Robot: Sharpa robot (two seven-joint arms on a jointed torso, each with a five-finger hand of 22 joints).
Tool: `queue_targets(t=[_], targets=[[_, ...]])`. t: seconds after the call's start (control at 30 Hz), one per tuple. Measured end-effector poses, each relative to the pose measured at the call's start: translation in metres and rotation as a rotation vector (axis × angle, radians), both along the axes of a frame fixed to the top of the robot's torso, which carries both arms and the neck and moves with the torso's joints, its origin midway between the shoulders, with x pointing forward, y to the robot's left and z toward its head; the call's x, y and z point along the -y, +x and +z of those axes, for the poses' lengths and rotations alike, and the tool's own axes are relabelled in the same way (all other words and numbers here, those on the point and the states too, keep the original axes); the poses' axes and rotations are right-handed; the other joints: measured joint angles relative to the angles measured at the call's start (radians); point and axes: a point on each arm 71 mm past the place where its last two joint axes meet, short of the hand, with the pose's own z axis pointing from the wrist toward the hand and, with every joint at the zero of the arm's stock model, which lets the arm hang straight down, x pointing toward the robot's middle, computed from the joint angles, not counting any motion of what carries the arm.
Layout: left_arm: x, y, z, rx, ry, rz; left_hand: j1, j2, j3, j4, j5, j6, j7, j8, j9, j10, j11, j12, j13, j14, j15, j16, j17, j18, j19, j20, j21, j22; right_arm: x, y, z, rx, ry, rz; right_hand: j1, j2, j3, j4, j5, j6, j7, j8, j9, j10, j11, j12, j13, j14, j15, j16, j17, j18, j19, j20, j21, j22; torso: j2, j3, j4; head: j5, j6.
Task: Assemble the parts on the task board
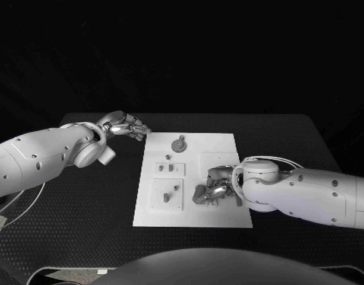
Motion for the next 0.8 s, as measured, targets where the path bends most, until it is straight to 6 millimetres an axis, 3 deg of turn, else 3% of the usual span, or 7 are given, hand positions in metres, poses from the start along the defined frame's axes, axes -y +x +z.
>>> queue_targets(t=[0.27, 0.47, 0.67, 0.8], targets=[[0.000, 0.000, 0.000, -0.003, -0.001, -0.003, 0.000, 0.000, 0.000, 0.000, 0.000, 0.000, 0.000, 0.000, 0.000, 0.000, 0.000, 0.000, -0.001, 0.000, 0.000, 0.000, 0.000, -0.004, 0.000, 0.000, 0.000, 0.000, -0.003, -0.001, -0.003, 0.004, -0.015, 0.011, -0.017, 0.018, -0.006, -0.001, 0.000, 0.001, -0.001, 0.000, 0.002, 0.004, -0.003, 0.000, 0.003, 0.000, 0.000, 0.004, 0.007, -0.001, 0.000, -0.007, 0.005, 0.000, 0.000, -0.0001, -0.0001, -0.003, 0.000], [-0.001, 0.000, 0.000, -0.004, 0.000, -0.001, 0.000, 0.000, 0.000, 0.000, 0.000, 0.000, 0.000, 0.000, 0.000, 0.000, 0.000, 0.000, -0.001, 0.000, 0.000, 0.000, 0.000, -0.003, 0.000, 0.000, 0.000, -0.001, 0.003, 0.003, -0.005, 0.010, -0.033, -0.003, -0.017, 0.089, -0.042, -0.045, 0.000, 0.004, -0.005, -0.005, 0.004, 0.004, -0.003, -0.003, 0.009, 0.002, -0.001, 0.004, 0.017, -0.001, -0.002, -0.009, 0.011, 0.000, 0.000, 0.0000, -0.0003, -0.002, 0.000], [-0.001, 0.000, 0.000, -0.005, 0.000, -0.001, 0.000, 0.000, 0.000, 0.000, 0.000, 0.000, 0.000, 0.000, 0.000, 0.000, 0.000, 0.000, -0.001, 0.000, 0.000, 0.000, 0.000, 0.007, -0.001, 0.001, 0.000, -0.001, 0.006, 0.003, -0.006, 0.008, -0.039, -0.007, -0.010, 0.108, -0.050, -0.090, 0.000, 0.005, -0.005, -0.005, 0.004, 0.005, -0.002, -0.004, 0.012, 0.004, -0.003, 0.004, 0.019, -0.001, -0.002, -0.009, 0.016, 0.000, 0.000, 0.0002, -0.0005, 0.000, 0.000], [-0.001, 0.000, 0.000, -0.005, 0.001, -0.001, 0.000, 0.000, 0.000, 0.000, 0.000, 0.000, 0.000, 0.000, 0.000, 0.000, 0.000, 0.000, -0.001, 0.000, 0.000, 0.000, 0.000, 0.010, -0.002, 0.001, 0.000, -0.001, 0.009, 0.004, -0.007, 0.005, -0.045, -0.010, -0.004, 0.136, -0.050, -0.134, 0.000, 0.006, -0.004, -0.011, 0.005, 0.005, -0.002, -0.008, 0.014, 0.004, -0.003, 0.004, 0.020, -0.001, -0.002, -0.009, 0.017, 0.000, 0.000, 0.0004, -0.0010, 0.000, 0.000]])
